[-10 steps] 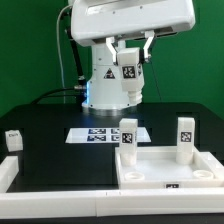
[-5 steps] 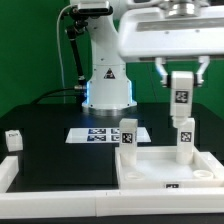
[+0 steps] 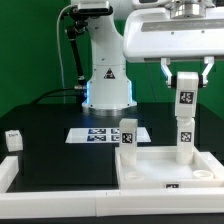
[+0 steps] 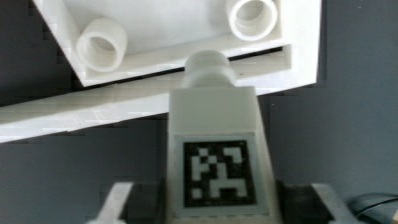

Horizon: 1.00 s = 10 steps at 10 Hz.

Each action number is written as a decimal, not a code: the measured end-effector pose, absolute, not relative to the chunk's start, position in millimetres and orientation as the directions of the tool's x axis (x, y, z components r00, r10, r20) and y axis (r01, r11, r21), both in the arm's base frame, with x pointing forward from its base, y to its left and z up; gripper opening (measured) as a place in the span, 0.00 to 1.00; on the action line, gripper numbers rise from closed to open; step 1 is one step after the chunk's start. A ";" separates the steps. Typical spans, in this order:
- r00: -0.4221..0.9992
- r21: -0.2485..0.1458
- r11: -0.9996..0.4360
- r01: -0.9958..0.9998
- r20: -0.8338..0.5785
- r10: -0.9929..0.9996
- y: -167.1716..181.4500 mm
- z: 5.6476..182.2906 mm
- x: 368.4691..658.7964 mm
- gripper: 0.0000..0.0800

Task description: Assemble square table

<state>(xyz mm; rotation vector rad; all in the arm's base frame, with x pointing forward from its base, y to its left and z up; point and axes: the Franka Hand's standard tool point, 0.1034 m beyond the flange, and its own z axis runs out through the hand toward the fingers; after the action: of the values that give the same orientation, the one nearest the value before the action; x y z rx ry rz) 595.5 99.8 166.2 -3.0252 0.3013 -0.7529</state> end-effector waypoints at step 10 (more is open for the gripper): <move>0.844 -0.021 -0.989 -0.147 0.519 -0.137 117.9 114.1 593.1 0.36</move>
Offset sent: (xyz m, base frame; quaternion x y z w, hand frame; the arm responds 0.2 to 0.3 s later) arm 0.0000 0.0000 0.0000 0.0000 0.0000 0.0000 1.0000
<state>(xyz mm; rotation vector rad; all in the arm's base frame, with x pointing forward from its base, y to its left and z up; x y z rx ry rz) 593.1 117.9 114.1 -3.0351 0.2341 -0.8512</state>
